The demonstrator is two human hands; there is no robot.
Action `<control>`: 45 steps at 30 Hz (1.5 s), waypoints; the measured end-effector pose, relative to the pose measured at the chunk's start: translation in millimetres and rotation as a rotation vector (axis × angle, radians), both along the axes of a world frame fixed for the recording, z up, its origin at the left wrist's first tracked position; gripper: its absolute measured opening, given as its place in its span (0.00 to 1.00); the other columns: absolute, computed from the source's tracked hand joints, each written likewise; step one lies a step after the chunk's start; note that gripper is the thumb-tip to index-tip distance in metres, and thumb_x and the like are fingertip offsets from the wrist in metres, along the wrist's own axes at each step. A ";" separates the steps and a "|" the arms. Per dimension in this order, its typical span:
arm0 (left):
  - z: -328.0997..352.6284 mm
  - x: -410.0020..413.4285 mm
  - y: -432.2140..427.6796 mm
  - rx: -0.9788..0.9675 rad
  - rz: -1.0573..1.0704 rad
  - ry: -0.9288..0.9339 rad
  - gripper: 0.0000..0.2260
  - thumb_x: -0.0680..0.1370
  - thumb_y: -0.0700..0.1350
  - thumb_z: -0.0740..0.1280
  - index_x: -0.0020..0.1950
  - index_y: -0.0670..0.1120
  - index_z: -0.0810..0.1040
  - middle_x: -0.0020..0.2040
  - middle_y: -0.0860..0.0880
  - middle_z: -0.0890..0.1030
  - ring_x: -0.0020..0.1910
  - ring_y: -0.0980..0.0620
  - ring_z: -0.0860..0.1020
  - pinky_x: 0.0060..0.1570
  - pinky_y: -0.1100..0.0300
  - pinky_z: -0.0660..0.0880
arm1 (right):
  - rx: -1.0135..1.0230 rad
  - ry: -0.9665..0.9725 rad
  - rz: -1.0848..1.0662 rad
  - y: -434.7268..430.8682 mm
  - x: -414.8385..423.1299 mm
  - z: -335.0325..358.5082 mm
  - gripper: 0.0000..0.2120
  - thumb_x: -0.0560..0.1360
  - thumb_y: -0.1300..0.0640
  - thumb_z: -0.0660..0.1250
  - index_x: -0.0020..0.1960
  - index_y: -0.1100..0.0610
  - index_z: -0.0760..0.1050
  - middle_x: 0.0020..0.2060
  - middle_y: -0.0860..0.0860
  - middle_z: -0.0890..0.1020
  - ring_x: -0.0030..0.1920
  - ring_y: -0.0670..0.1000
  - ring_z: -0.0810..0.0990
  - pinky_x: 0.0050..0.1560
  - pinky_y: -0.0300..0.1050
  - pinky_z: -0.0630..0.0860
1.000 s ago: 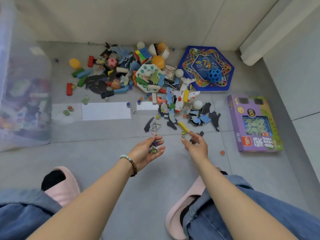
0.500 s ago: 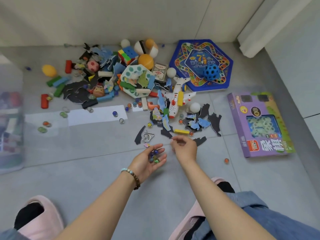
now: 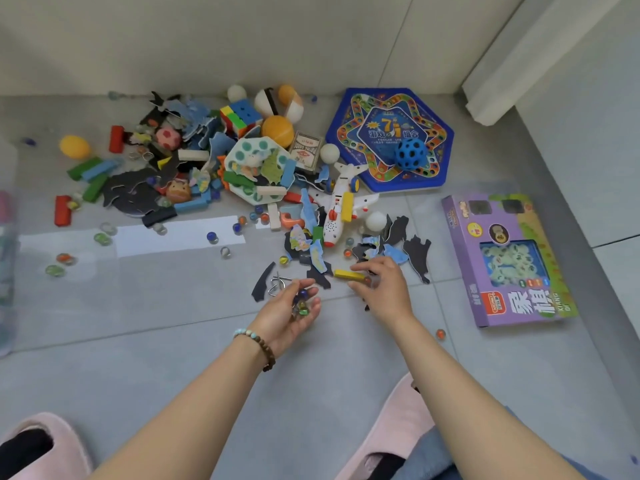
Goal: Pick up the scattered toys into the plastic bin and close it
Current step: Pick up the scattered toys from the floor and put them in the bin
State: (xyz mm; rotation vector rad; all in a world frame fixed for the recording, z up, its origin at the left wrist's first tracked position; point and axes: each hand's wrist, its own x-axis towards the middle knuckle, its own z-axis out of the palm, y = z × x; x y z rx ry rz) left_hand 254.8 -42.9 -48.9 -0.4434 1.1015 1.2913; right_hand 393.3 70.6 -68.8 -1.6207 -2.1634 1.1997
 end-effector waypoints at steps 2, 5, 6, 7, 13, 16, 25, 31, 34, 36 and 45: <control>-3.7 -0.2 -0.8 -0.008 0.001 -0.001 0.12 0.81 0.46 0.58 0.47 0.40 0.77 0.43 0.45 0.78 0.39 0.52 0.77 0.30 0.64 0.79 | 0.040 0.004 -0.011 1.7 -0.6 -4.1 0.10 0.69 0.62 0.74 0.49 0.55 0.82 0.48 0.47 0.72 0.54 0.51 0.74 0.58 0.44 0.74; -7.1 -0.8 -2.2 -0.026 0.000 0.010 0.13 0.81 0.46 0.58 0.47 0.40 0.77 0.43 0.45 0.78 0.38 0.51 0.76 0.30 0.63 0.79 | 0.100 0.016 -0.012 -1.1 -0.2 -8.4 0.09 0.69 0.64 0.73 0.49 0.57 0.82 0.46 0.47 0.74 0.51 0.52 0.77 0.54 0.43 0.76; -7.0 -1.4 -2.8 -0.027 -0.002 0.014 0.12 0.81 0.46 0.58 0.47 0.40 0.77 0.43 0.45 0.78 0.38 0.51 0.76 0.30 0.64 0.79 | 0.114 0.030 -0.013 -3.6 -0.1 -9.6 0.09 0.70 0.64 0.72 0.50 0.58 0.82 0.45 0.47 0.74 0.50 0.53 0.77 0.54 0.43 0.76; -6.1 -2.3 -3.1 -0.029 -0.005 0.017 0.12 0.81 0.46 0.58 0.47 0.40 0.77 0.43 0.45 0.78 0.38 0.51 0.76 0.30 0.64 0.79 | 0.124 0.034 -0.020 -6.3 -0.5 -10.8 0.10 0.70 0.65 0.72 0.50 0.58 0.82 0.44 0.47 0.75 0.49 0.53 0.78 0.53 0.44 0.77; 17.1 -12.6 -11.2 -0.057 -0.054 0.081 0.09 0.80 0.43 0.60 0.47 0.41 0.77 0.44 0.45 0.77 0.38 0.52 0.76 0.32 0.64 0.80 | 0.111 -0.052 -0.071 -9.1 -8.5 3.9 0.09 0.70 0.63 0.72 0.51 0.59 0.82 0.45 0.53 0.82 0.45 0.51 0.78 0.48 0.41 0.74; 45.0 -35.3 -18.4 -0.008 -0.079 0.122 0.07 0.80 0.42 0.61 0.50 0.42 0.77 0.44 0.47 0.76 0.38 0.54 0.75 0.31 0.66 0.79 | -0.097 0.132 -0.334 -12.3 -24.4 36.3 0.09 0.70 0.63 0.72 0.50 0.61 0.82 0.40 0.53 0.83 0.37 0.46 0.78 0.39 0.31 0.72; 214.2 -195.8 -91.1 -0.014 -0.479 0.776 0.13 0.81 0.53 0.56 0.49 0.47 0.76 0.36 0.51 0.68 0.26 0.58 0.63 0.20 0.69 0.60 | -0.636 0.543 0.065 -96.0 -190.4 223.3 0.11 0.70 0.63 0.72 0.52 0.61 0.79 0.43 0.53 0.83 0.40 0.49 0.81 0.46 0.38 0.81; 268.9 -287.9 -212.7 -0.062 -0.416 0.901 0.12 0.81 0.48 0.57 0.58 0.44 0.76 0.40 0.50 0.72 0.27 0.58 0.66 0.21 0.70 0.62 | -0.707 0.482 0.277 -194.9 -306.5 268.9 0.05 0.70 0.65 0.72 0.45 0.61 0.79 0.38 0.54 0.81 0.37 0.49 0.80 0.39 0.33 0.80; 253.4 -306.6 -263.7 -0.140 -0.283 0.812 0.11 0.81 0.45 0.59 0.59 0.44 0.77 0.43 0.49 0.77 0.34 0.56 0.70 0.28 0.69 0.72 | -0.752 0.366 0.336 -229.2 -341.2 263.4 0.11 0.69 0.65 0.73 0.50 0.65 0.79 0.37 0.54 0.81 0.35 0.47 0.81 0.40 0.35 0.81; 236.5 -314.7 -291.5 -0.157 -0.166 0.709 0.12 0.80 0.44 0.61 0.61 0.41 0.75 0.51 0.46 0.79 0.42 0.52 0.77 0.37 0.64 0.80 | -0.722 0.302 0.380 -251.9 -360.0 255.9 0.13 0.70 0.64 0.73 0.53 0.66 0.79 0.38 0.54 0.82 0.34 0.46 0.81 0.40 0.35 0.81; 216.5 -330.4 -282.2 -0.238 -0.229 1.006 0.25 0.77 0.52 0.64 0.72 0.47 0.65 0.70 0.48 0.69 0.68 0.49 0.67 0.62 0.56 0.65 | -0.480 0.361 0.337 -230.0 -360.9 231.7 0.11 0.71 0.65 0.71 0.53 0.57 0.79 0.54 0.54 0.81 0.53 0.52 0.80 0.54 0.43 0.77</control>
